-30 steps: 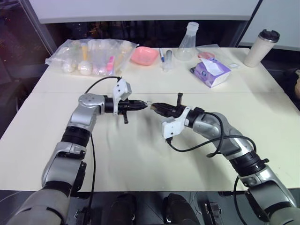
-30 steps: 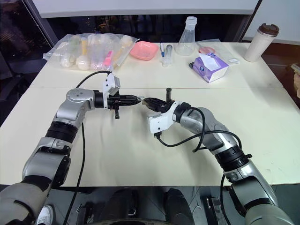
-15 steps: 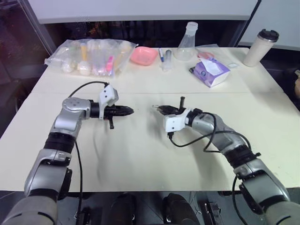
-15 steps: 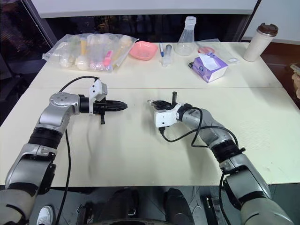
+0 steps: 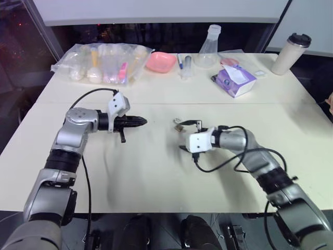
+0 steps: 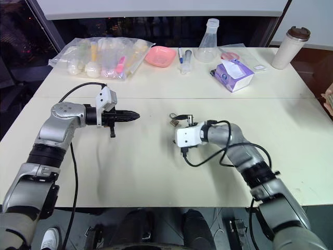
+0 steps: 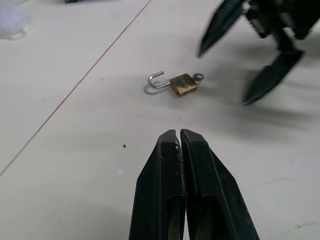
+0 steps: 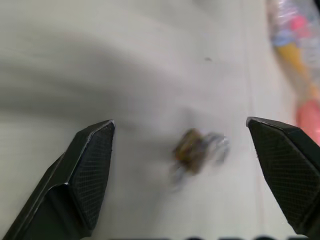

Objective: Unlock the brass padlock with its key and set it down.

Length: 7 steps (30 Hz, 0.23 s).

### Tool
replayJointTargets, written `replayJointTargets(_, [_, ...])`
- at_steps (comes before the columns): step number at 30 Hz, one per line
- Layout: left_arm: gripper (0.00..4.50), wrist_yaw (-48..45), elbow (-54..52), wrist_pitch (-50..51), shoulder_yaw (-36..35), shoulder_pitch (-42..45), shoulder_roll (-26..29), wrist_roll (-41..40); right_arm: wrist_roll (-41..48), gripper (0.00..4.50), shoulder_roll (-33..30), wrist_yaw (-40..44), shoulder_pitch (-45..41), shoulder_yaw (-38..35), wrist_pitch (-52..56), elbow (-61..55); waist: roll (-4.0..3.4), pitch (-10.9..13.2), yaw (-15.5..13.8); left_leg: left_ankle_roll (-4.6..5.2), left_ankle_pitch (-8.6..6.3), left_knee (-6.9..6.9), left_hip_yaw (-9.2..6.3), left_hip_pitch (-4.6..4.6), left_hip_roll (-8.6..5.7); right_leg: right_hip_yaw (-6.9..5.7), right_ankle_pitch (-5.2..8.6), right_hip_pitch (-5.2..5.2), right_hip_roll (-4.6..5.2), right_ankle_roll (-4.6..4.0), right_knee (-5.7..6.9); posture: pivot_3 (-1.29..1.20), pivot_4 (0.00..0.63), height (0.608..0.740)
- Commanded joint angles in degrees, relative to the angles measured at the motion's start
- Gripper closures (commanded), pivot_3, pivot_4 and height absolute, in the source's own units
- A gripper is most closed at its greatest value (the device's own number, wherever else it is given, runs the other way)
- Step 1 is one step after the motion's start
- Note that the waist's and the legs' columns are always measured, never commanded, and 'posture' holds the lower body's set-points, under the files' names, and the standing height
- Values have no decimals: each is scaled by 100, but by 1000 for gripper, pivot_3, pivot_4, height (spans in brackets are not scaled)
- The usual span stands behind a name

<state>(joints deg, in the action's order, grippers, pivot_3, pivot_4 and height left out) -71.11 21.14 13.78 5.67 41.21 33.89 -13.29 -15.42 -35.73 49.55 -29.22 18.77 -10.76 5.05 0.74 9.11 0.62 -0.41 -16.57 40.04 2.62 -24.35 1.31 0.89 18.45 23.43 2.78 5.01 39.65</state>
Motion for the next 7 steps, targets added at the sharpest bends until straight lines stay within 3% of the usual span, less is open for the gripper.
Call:
replayJointTargets(1, [4423, -131, -390, 156, -138, -34, 120, -208, 724, 44, -239, 296, 320, -679, 1045, -1232, 0, 0, 5, 7, -4, 0, 0, 0, 0, 0, 0, 0, 0, 0, 1, 0, 150, 715])
replayJointTargets(7, [4423, -262, -768, 352, -211, -247, 253, -399, 1763, 44, -529, 396, 1022, -1729, 3157, -2693, 0, 0, 1, 24, -13, 0, -1, 3, 3, 1, 0, 0, -1, 0, 4, 0, 150, 715])
